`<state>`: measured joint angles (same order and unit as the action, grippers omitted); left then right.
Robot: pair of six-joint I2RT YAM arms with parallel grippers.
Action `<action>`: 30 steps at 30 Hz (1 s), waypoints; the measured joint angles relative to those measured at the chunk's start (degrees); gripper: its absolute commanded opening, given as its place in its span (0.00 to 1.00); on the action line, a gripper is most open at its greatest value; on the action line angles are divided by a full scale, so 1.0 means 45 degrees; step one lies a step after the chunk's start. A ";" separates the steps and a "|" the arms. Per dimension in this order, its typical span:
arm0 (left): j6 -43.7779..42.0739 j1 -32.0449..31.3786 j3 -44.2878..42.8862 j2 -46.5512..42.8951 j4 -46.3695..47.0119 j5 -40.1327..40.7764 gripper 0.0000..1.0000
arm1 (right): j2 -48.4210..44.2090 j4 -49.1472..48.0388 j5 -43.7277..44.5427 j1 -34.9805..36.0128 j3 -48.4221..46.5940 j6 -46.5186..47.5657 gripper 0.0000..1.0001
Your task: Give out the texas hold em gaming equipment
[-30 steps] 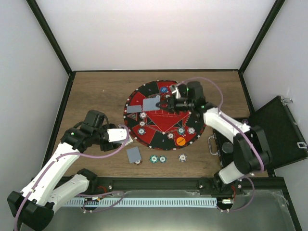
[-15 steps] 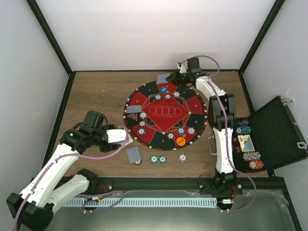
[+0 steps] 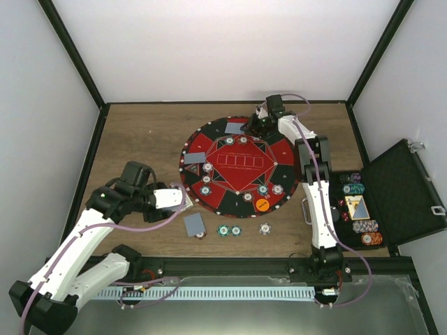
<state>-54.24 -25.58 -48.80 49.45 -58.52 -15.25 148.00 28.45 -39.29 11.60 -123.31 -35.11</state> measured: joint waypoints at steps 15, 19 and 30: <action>0.0024 0.0000 -0.0461 0.0180 -0.0180 -0.0107 0.04 | -0.3701 0.0918 0.1137 -0.0559 0.1525 0.0976 0.60; 0.0073 0.0000 -0.0675 0.0437 -0.0170 -0.0248 0.04 | -0.6708 -0.0491 0.0529 -0.0185 0.5183 0.0670 0.71; 0.0209 0.0000 -0.0899 0.0695 -0.0160 -0.0583 0.05 | -1.2959 -0.5071 -0.1219 0.4347 1.3741 -0.1846 0.76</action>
<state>-53.30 -25.58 -52.84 52.58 -59.24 -17.87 89.69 5.63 -44.77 31.16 -61.47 -43.42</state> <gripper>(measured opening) 0.634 0.757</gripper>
